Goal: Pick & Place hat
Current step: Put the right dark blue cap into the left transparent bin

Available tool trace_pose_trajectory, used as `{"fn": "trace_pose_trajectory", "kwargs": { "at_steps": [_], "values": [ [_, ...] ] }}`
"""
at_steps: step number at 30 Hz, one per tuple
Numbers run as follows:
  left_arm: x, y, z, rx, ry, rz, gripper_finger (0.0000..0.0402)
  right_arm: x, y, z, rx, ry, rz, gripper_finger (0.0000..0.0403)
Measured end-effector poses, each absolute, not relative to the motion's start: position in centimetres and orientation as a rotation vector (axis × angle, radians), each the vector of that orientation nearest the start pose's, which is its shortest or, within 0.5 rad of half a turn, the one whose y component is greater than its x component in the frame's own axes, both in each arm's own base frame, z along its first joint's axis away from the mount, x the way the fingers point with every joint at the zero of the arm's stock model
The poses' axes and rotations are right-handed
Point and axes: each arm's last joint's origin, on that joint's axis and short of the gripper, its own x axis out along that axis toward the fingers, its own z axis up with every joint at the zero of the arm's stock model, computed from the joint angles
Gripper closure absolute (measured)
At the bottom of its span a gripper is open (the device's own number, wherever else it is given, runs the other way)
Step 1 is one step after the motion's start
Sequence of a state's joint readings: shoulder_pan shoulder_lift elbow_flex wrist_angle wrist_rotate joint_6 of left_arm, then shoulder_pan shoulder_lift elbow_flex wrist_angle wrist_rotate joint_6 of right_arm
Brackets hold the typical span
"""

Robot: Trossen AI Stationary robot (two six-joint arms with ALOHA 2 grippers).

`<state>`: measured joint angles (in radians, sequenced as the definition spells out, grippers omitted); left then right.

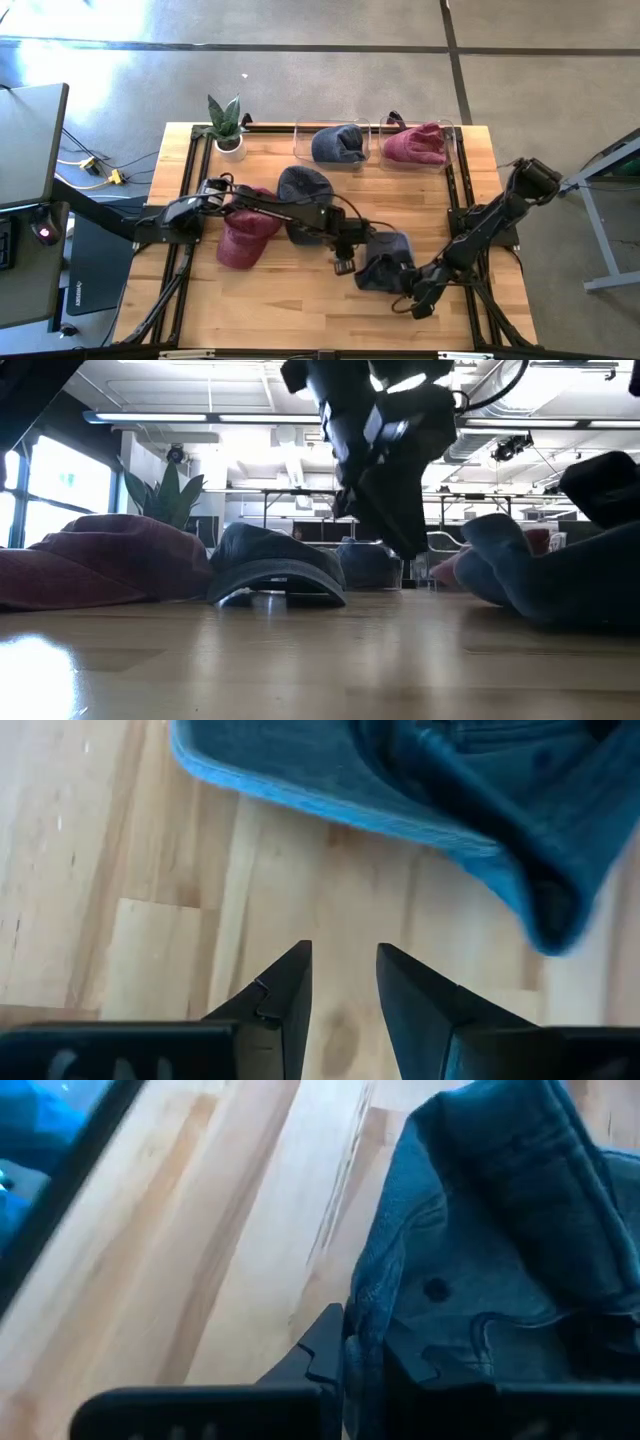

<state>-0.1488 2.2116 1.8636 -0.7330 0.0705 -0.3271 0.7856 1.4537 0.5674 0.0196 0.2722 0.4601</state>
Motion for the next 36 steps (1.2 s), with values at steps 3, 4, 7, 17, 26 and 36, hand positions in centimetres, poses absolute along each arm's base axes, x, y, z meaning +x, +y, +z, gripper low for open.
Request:
{"fn": "trace_pose_trajectory", "kwargs": {
  "at_steps": [3,4,7,17,26,36],
  "values": [
    [46.2,-7.1,22.7,-0.211,1.11,-0.035,0.0291,18.3,17.2,14.8,0.038,0.819,0.285,0.0378],
    [46.0,-7.1,24.1,-0.187,1.094,-0.049,0.0291,18.3,17.1,15.2,0.055,0.809,0.288,0.0373],
    [45.2,-7.4,28.1,-0.134,1.024,-0.096,0.0291,18.0,16.7,16.8,0.124,0.771,0.313,0.0368],
    [45.3,-8.7,37.5,-0.081,0.647,-0.349,0.0291,16.7,12.7,24.7,0.462,0.477,0.385,0.0377],
    [47.1,-9.4,38.3,-0.011,0.403,-0.523,0.0241,15.4,11.4,27.3,0.496,0.336,0.468,0.0383],
    [49.2,-9.7,34.1,-0.086,0.503,-0.592,0.0138,15.4,11.5,28.0,0.515,0.274,0.507,0.0383]
  ]
}}
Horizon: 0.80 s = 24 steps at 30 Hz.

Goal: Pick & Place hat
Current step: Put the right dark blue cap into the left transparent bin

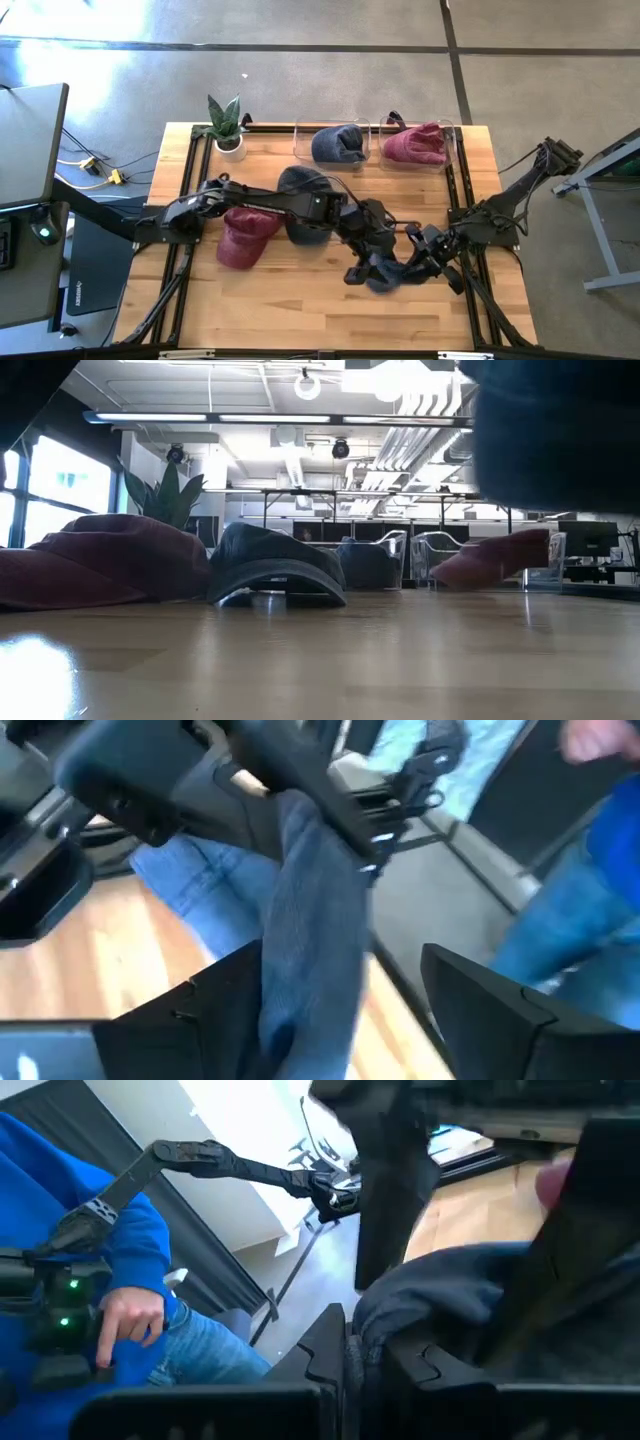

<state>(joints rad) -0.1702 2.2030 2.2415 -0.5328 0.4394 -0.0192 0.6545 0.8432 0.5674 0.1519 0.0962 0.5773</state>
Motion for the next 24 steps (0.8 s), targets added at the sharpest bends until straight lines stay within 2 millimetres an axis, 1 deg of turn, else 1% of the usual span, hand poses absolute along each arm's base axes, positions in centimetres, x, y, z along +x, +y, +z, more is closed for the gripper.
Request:
{"fn": "trace_pose_trajectory", "kwargs": {
  "at_steps": [2,5,8,11,14,17,19,21,23,24],
  "values": [
    [49.5,-9.8,34.2,-0.092,0.468,-0.63,0.014,15.4,11.5,28.0,0.529,0.276,0.527,0.0383],
    [49.5,-10.1,33.2,-0.126,0.525,-0.712,0.0157,15.3,11.6,28.1,0.555,0.289,0.547,0.0378],
    [49.4,-10.1,33.0,-0.145,0.548,-0.739,0.0186,15.3,11.7,28.1,0.579,0.301,0.561,0.0371],
    [49.0,-10.0,33.2,-0.15,0.581,-0.728,0.0223,15.3,11.7,28.1,0.592,0.316,0.581,0.0379],
    [48.0,-9.6,33.2,-0.194,0.693,-0.668,0.0259,15.3,11.7,28.1,0.601,0.313,0.566,0.0383],
    [46.1,-9.0,34.2,-0.205,0.804,-0.588,0.0285,15.4,11.4,28.1,0.642,0.291,0.488,0.0383],
    [44.6,-8.6,35.0,-0.194,0.875,-0.531,0.0295,15.5,11.1,28.1,0.658,0.278,0.415,0.0383],
    [43.6,-8.2,35.3,-0.158,0.944,-0.457,0.03,15.8,10.5,27.8,0.677,0.283,0.326,0.0383],
    [42.3,-7.8,34.9,-0.099,1.061,-0.361,0.0302,16.1,10.0,27.4,0.705,0.296,0.242,0.0383],
    [42.1,-7.6,34.9,-0.072,1.081,-0.324,0.0302,16.3,9.7,27.2,0.717,0.3,0.206,0.0383]
  ]
}}
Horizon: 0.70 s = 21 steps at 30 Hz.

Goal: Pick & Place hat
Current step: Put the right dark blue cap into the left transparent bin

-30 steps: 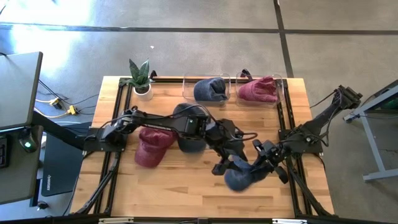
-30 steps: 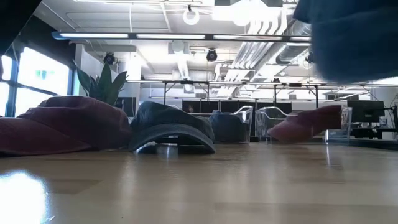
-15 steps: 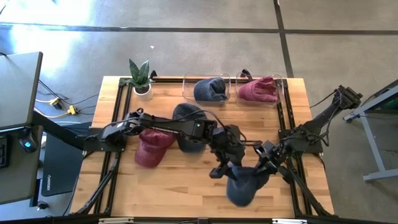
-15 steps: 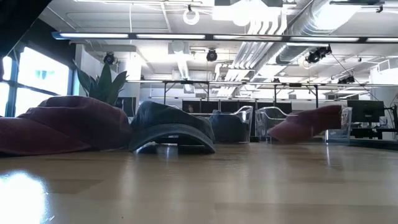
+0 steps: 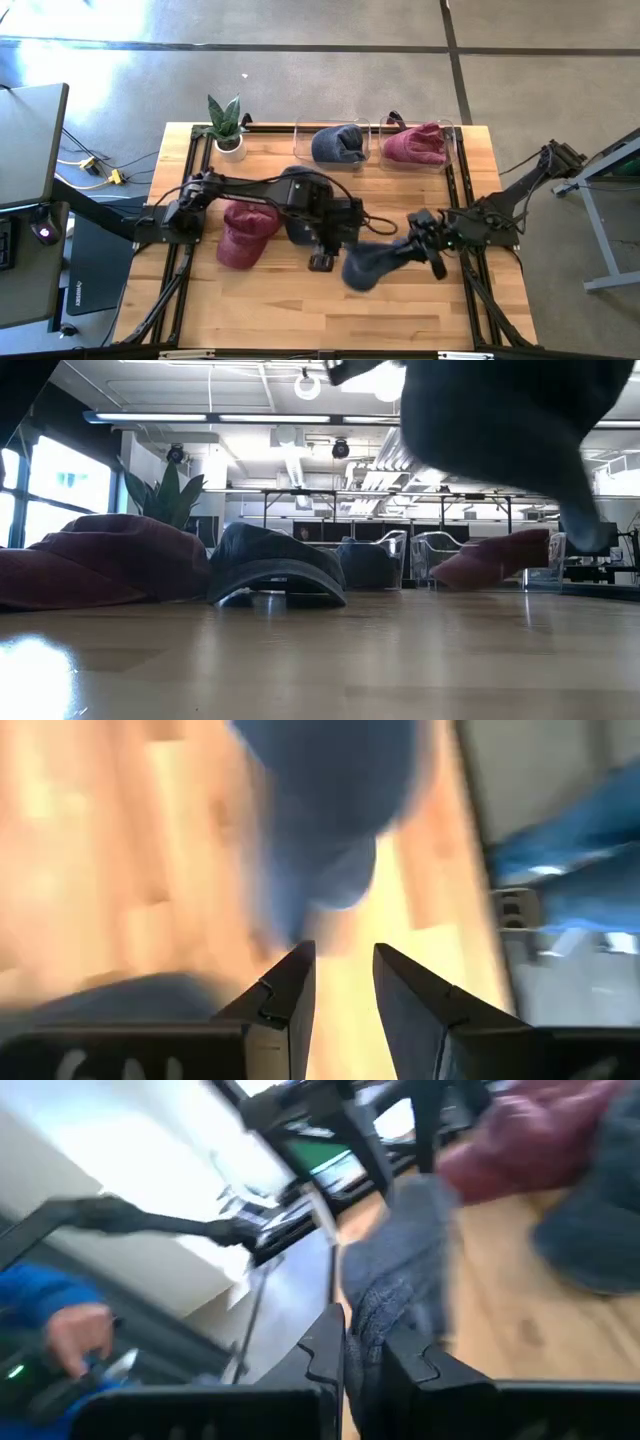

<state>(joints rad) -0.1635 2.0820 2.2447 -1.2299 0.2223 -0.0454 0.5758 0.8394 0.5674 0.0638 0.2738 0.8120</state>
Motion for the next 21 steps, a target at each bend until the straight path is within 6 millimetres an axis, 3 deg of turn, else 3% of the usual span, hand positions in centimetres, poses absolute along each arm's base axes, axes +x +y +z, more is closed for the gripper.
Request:
{"fn": "trace_pose_trajectory", "kwargs": {
  "at_steps": [10,18,21],
  "values": [
    [40.4,-4.4,34.5,0.099,1.251,-0.009,0.0302,18.0,6.6,26.5,0.768,0.287,-0.008,0.0383],
    [36.8,-0.2,39.9,0.088,1.028,0.067,0.0302,19.3,2.3,27.8,0.797,0.074,-0.164,0.0383],
    [34.8,1.9,39.8,0.038,0.977,0.071,0.0302,19.4,0.4,28.3,0.811,-0.013,-0.24,0.0383]
  ]
}}
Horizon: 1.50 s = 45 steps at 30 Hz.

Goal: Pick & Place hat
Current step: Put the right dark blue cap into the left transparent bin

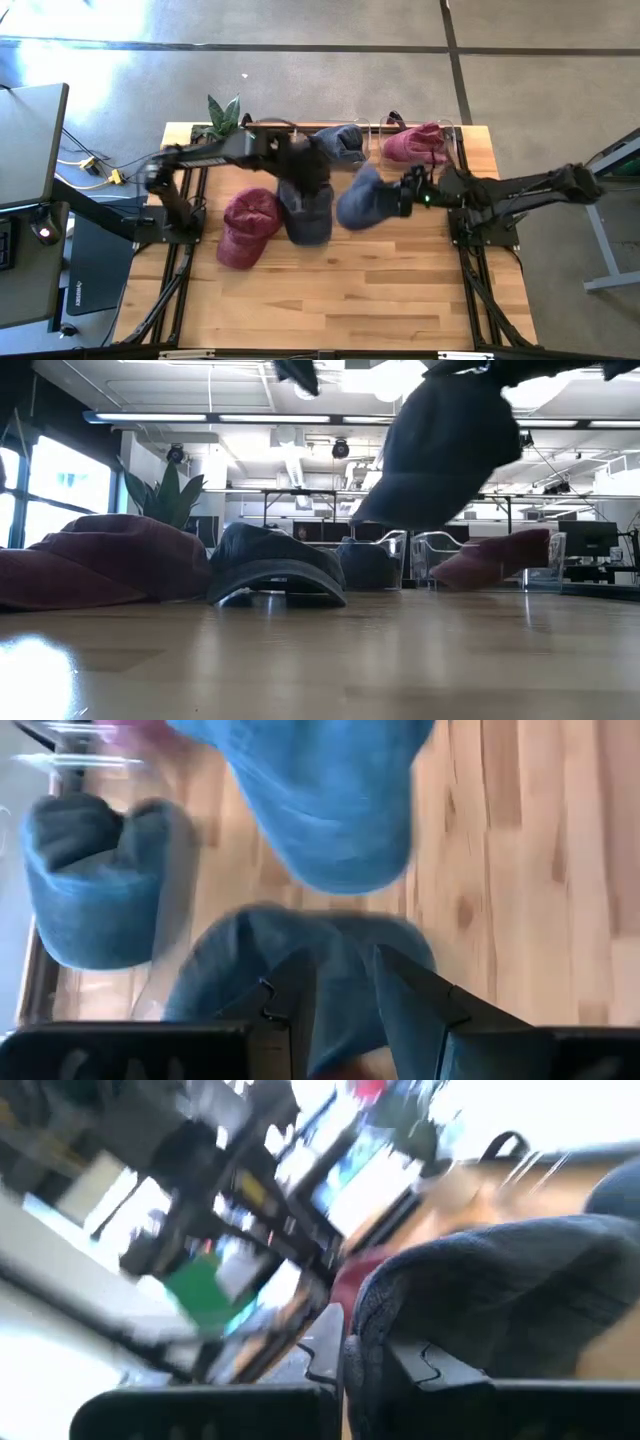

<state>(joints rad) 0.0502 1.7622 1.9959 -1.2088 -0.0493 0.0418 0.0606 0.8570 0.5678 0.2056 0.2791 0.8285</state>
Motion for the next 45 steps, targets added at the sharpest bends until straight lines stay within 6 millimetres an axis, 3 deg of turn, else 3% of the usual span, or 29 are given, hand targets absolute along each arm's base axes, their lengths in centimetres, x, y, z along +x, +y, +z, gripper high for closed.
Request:
{"fn": "trace_pose_trajectory", "kwargs": {
  "at_steps": [2,4,6,9,11,14,24,28,33,39,45],
  "values": [
    [34.4,3.2,39.5,0.007,0.872,0.089,0.0302,19.5,-0.9,28.7,0.817,-0.085,-0.283,0.0383],
    [32.4,4.2,38.1,-0.034,0.899,0.12,0.0302,19.4,-2.2,29.2,0.821,-0.165,-0.32,0.0383],
    [32.3,5.2,37.4,-0.06,0.797,0.16,0.0302,19.3,-3.4,29.7,0.821,-0.24,-0.353,0.0383],
    [30.3,6.5,35.6,-0.108,0.84,0.237,0.0302,19.6,-5.4,30.1,0.82,-0.329,-0.386,0.0383],
    [30.5,7.0,35.7,-0.106,0.765,0.272,0.0302,20.0,-6.8,29.7,0.831,-0.355,-0.415,0.0383],
    [29.3,7.7,35.6,-0.09,0.798,0.299,0.0302,21.0,-8.9,29.3,0.851,-0.354,-0.455,0.0383],
    [27.0,10.5,37.5,0.033,0.74,0.353,0.0302,29.3,-16.5,32.0,0.762,-0.309,-0.477,0.0383],
    [25.4,11.6,38.4,0.063,0.726,0.369,0.0302,32.3,-18.9,31.7,0.774,-0.285,-0.541,0.0383],
    [23.8,12.9,39.0,0.07,0.71,0.375,0.0302,34.7,-20.3,28.8,0.881,-0.255,-0.613,0.0383],
    [23.0,13.9,38.6,0.059,0.742,0.303,0.0302,35.8,-19.6,26.2,0.923,-0.213,-0.709,0.0382],
    [22.9,13.7,38.3,0.098,0.768,0.246,0.0302,36.6,-17.9,26.6,0.959,-0.231,-0.676,0.0382]
  ]
}}
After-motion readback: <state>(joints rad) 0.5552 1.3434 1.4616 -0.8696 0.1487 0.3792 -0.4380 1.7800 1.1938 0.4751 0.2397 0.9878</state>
